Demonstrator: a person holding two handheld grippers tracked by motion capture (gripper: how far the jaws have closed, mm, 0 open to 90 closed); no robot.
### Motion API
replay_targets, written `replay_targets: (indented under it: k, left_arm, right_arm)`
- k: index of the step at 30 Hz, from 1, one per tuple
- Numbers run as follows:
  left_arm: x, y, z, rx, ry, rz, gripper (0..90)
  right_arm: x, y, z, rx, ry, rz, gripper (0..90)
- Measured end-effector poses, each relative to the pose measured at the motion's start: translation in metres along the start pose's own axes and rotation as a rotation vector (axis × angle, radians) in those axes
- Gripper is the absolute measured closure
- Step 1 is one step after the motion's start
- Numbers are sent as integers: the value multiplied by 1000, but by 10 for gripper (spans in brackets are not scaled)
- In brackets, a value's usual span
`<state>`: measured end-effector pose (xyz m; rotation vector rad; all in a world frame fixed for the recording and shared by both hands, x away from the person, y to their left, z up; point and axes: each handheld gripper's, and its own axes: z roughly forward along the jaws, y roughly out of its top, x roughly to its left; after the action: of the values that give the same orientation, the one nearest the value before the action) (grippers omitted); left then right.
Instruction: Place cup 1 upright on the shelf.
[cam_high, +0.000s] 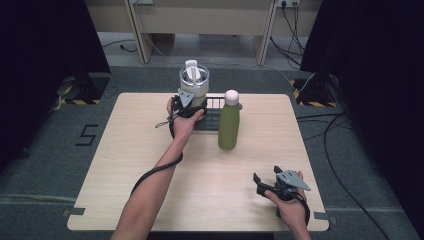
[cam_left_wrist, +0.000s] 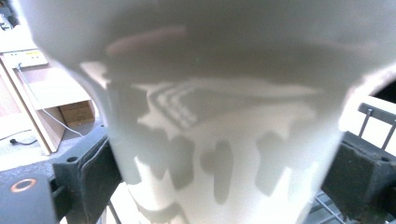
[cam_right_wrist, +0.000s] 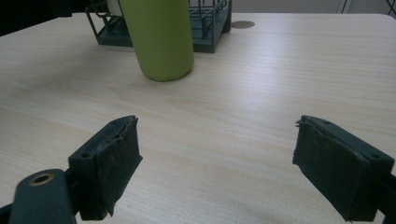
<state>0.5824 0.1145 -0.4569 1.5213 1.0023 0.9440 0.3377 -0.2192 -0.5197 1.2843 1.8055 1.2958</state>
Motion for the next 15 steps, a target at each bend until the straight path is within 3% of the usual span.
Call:
replay_targets:
  k: [11,15]
  left_arm:
    - [1,5,-9,-25,-2,22,75]
    - [1,5,-14,-25,0,50,68]
  right_arm:
    - [1,0,1,0,2,-11,143]
    - [1,0,1,0,1,-11,142]
